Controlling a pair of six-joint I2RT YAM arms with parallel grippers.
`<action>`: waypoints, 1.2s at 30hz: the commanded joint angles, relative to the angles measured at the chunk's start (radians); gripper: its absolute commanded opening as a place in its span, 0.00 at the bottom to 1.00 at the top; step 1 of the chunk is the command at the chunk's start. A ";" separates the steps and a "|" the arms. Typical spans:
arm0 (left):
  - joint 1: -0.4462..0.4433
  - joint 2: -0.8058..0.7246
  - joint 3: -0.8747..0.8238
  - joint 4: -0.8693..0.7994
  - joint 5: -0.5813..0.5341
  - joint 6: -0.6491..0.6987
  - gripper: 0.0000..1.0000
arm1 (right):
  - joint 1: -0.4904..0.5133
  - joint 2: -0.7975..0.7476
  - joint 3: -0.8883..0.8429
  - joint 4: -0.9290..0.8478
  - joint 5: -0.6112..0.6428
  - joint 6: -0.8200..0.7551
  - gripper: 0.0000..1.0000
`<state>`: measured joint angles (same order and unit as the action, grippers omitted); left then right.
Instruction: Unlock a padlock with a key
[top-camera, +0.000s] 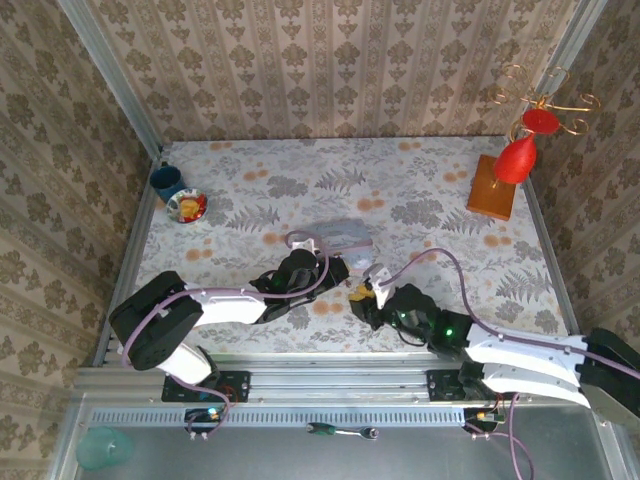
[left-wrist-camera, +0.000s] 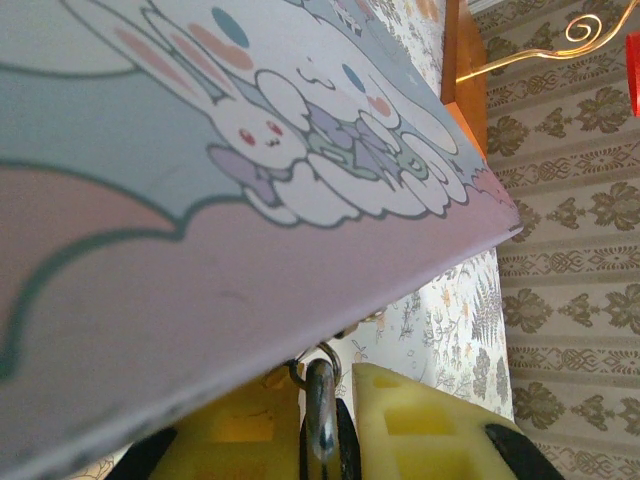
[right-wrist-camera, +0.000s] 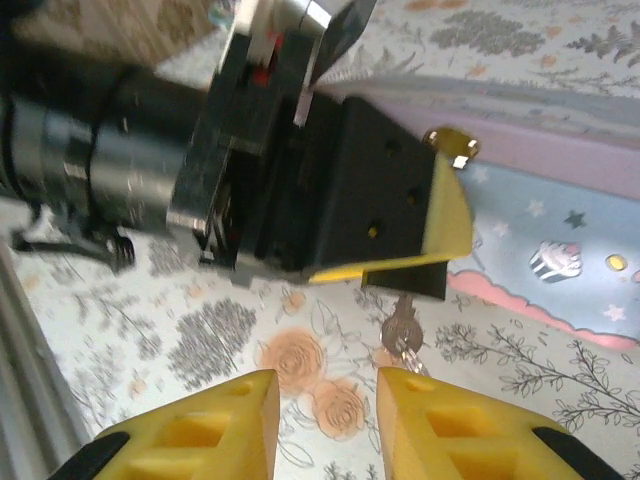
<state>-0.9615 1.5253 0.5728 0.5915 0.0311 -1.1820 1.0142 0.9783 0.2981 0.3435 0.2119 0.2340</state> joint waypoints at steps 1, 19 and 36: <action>-0.006 -0.031 0.018 0.068 0.023 -0.001 0.00 | 0.018 0.060 -0.010 0.112 0.137 -0.098 0.30; -0.011 -0.063 0.009 0.075 0.026 0.006 0.00 | 0.017 0.335 0.071 0.238 0.201 -0.150 0.20; -0.028 -0.059 0.004 0.073 0.027 0.005 0.00 | -0.025 0.365 0.120 0.281 0.203 -0.076 0.09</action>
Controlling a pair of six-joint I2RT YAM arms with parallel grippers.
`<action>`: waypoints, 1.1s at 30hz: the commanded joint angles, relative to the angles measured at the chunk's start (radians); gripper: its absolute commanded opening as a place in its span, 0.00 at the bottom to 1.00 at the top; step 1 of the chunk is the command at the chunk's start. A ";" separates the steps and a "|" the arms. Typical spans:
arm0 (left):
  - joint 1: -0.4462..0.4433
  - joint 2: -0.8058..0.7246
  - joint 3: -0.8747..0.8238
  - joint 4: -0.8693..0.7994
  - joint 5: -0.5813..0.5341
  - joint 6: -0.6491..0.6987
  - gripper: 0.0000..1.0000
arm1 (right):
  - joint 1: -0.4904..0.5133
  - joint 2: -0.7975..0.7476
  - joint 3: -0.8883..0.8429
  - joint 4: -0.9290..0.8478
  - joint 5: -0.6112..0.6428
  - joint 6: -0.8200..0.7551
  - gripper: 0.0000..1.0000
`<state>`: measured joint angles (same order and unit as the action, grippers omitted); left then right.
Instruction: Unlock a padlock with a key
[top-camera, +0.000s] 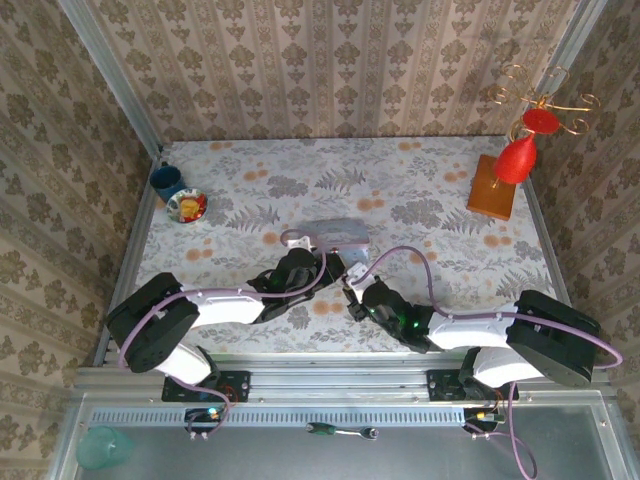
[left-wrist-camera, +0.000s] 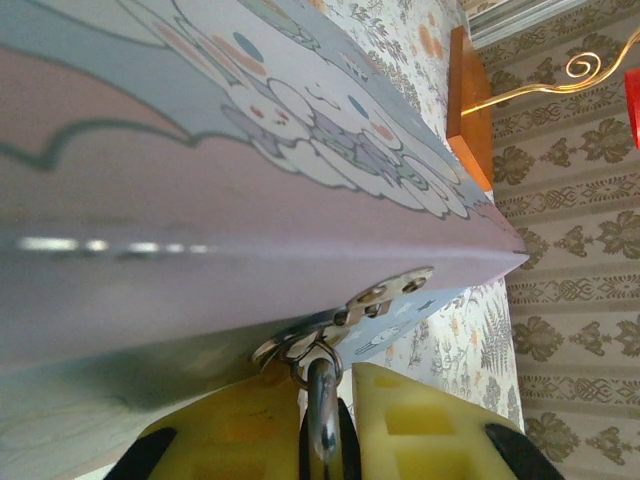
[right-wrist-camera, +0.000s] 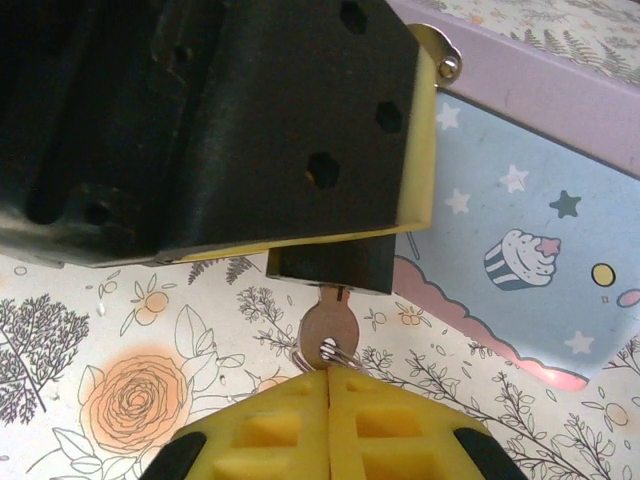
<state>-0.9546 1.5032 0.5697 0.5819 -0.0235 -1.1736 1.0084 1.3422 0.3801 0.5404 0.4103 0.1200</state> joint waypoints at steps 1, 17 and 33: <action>-0.038 -0.038 0.004 0.082 0.080 -0.005 0.00 | -0.028 0.000 0.032 0.093 0.004 0.053 0.09; -0.028 -0.060 -0.030 0.058 0.044 -0.021 0.00 | -0.024 -0.020 -0.036 0.120 -0.083 0.040 0.28; -0.031 -0.051 -0.028 0.041 0.045 -0.015 0.00 | 0.031 0.082 0.020 0.133 -0.039 0.004 0.39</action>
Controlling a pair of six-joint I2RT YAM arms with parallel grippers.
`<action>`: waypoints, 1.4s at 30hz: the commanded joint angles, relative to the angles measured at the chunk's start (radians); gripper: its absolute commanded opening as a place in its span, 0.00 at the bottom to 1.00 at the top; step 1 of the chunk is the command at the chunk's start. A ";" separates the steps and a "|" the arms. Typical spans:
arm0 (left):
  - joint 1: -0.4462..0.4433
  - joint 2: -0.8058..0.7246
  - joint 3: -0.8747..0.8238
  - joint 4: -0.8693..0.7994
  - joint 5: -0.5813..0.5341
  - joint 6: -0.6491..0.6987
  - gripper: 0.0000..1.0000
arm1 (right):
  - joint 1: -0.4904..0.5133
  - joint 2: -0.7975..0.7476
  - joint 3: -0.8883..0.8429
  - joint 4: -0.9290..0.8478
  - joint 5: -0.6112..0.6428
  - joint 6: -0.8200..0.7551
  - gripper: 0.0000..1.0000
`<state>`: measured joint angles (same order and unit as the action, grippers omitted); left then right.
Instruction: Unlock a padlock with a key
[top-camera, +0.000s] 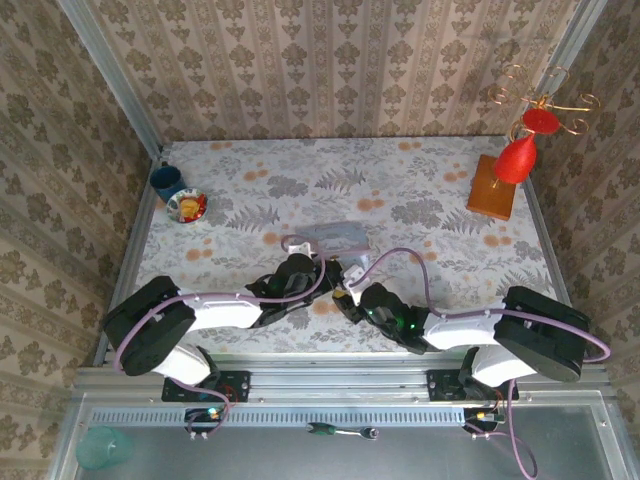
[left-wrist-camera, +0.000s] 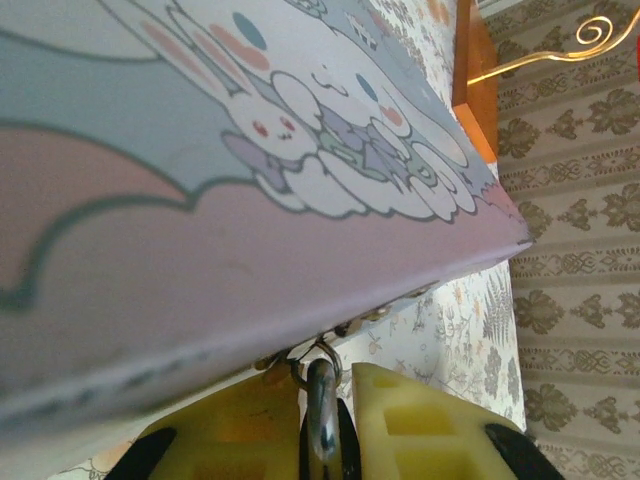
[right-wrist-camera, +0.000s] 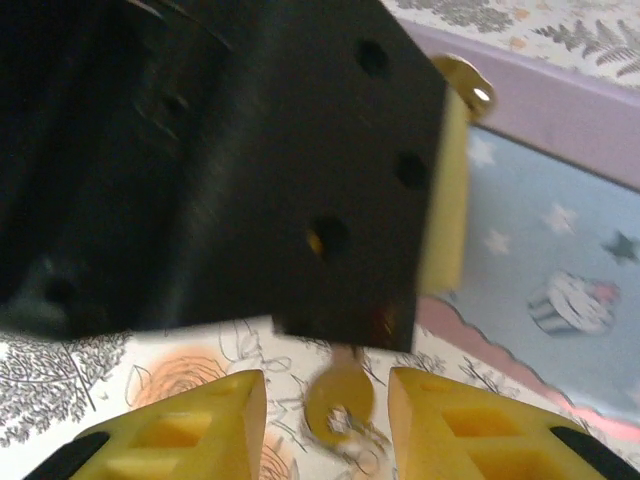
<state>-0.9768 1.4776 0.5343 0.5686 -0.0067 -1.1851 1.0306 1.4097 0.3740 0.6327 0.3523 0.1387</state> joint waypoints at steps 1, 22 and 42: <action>-0.008 -0.026 0.006 0.054 0.028 -0.005 0.00 | 0.011 0.015 0.028 0.041 0.028 -0.012 0.39; 0.021 -0.029 0.004 -0.035 0.009 0.150 0.00 | -0.010 0.083 0.012 0.111 -0.084 0.400 0.00; 0.102 -0.046 0.026 -0.232 0.039 0.243 0.44 | -0.012 0.183 0.047 -0.074 -0.031 0.606 0.00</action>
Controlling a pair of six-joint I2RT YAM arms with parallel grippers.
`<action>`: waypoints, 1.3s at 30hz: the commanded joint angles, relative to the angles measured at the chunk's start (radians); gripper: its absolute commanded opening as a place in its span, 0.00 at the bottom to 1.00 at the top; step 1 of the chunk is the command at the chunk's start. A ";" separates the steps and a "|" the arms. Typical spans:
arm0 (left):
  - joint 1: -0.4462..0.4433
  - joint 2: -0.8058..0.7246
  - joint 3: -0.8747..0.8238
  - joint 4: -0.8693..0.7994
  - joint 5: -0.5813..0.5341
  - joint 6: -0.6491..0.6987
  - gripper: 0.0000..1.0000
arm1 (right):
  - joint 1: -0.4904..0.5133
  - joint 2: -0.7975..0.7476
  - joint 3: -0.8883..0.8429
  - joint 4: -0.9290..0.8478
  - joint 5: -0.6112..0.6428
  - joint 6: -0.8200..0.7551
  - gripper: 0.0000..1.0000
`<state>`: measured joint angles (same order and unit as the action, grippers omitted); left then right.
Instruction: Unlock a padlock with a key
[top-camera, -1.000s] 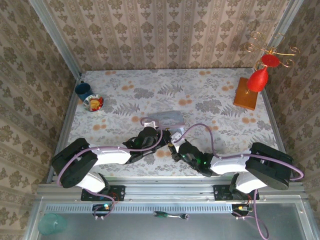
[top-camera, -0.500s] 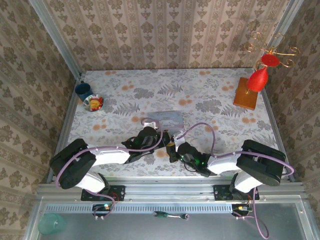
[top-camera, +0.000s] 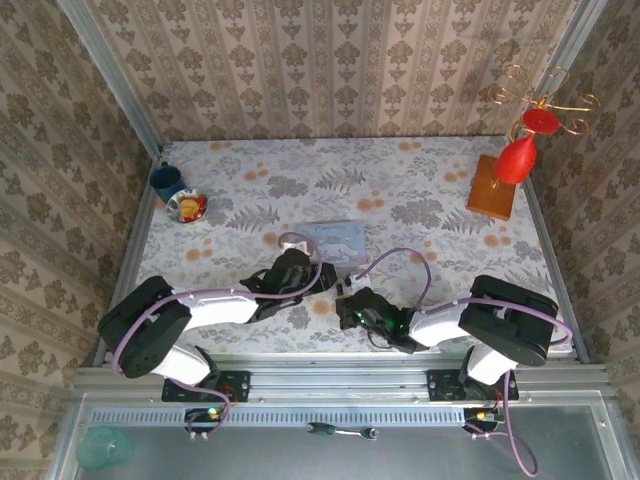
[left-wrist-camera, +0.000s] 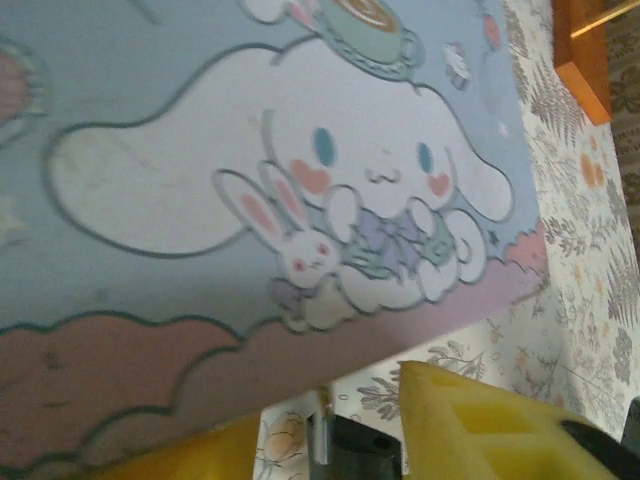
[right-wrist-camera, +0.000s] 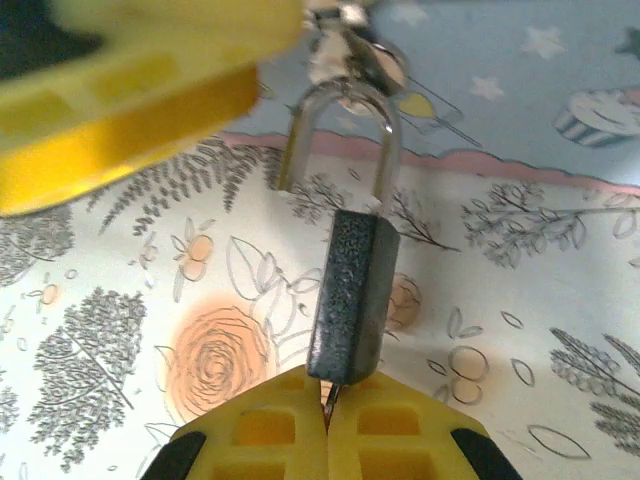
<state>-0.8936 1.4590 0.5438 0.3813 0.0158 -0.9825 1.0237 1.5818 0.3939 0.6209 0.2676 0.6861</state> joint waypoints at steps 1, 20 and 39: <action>0.028 -0.036 0.022 -0.062 0.018 0.049 0.46 | -0.005 0.012 0.031 -0.084 0.063 0.072 0.00; 0.297 -0.205 0.153 -0.461 0.089 0.450 0.58 | -0.107 -0.065 0.073 -0.255 -0.121 0.081 0.33; 0.351 -0.008 0.254 -0.394 0.225 0.630 0.62 | -0.230 -0.013 0.080 -0.050 -0.360 0.173 0.46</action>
<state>-0.5575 1.4464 0.8009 -0.0807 0.1829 -0.3729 0.8005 1.5364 0.4431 0.5331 -0.0513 0.8345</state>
